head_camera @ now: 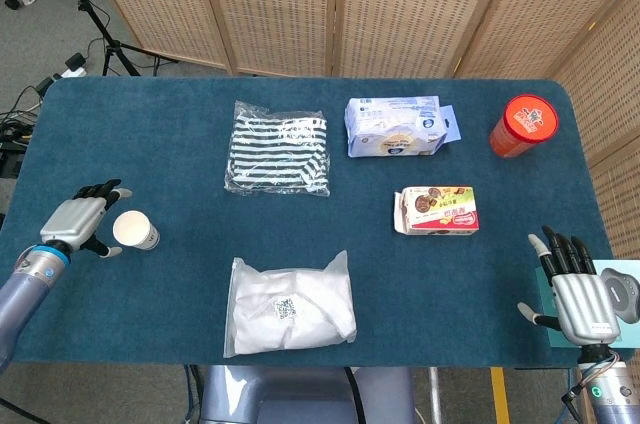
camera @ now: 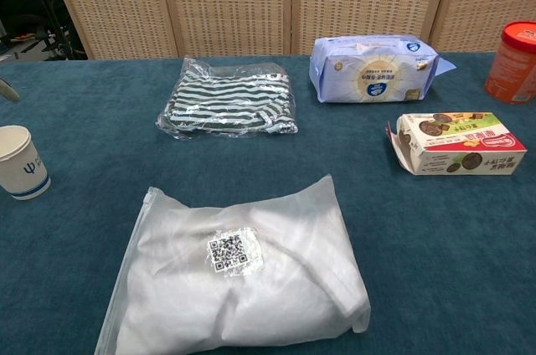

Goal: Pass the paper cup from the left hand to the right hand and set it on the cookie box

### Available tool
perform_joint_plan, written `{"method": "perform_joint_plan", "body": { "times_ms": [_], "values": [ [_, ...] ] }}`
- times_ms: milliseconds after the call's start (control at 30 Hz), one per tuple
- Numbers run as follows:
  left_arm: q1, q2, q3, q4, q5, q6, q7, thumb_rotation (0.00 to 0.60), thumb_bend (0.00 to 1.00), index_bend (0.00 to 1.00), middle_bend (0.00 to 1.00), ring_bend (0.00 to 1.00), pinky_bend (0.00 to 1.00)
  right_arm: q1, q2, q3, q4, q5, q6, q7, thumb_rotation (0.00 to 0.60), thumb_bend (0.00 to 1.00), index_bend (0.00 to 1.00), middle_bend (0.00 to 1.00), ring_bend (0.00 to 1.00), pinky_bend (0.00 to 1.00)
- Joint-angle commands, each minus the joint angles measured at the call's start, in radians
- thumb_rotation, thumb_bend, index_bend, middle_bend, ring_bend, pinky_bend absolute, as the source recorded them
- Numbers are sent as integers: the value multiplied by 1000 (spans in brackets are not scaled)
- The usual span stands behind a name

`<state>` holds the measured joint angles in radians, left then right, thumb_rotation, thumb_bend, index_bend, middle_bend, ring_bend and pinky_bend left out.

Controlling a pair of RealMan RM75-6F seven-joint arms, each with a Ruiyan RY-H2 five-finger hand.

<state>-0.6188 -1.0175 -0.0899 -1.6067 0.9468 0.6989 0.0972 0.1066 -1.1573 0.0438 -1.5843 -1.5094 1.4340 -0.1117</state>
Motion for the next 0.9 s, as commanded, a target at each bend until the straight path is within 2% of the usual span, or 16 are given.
{"method": "perform_joint_plan", "body": {
  "times_ms": [33, 733, 900],
  "values": [
    [-9, -9, 9, 5, -11, 1, 18, 600, 165, 154, 0, 0, 0, 0, 0, 0, -1, 0, 1, -1, 600, 104, 0, 0, 0, 0],
    [-59, -109, 46, 53, -107, 8, 105, 600, 170, 155, 0, 0, 0, -3, 4, 2, -5, 2, 5, 6, 600, 104, 0, 0, 0, 0],
    [-61, -119, 55, 53, -112, 17, 117, 600, 181, 243, 0, 0, 0, -4, 5, 2, -4, 4, 6, 8, 600, 102, 0, 0, 0, 0]
  ]
}}
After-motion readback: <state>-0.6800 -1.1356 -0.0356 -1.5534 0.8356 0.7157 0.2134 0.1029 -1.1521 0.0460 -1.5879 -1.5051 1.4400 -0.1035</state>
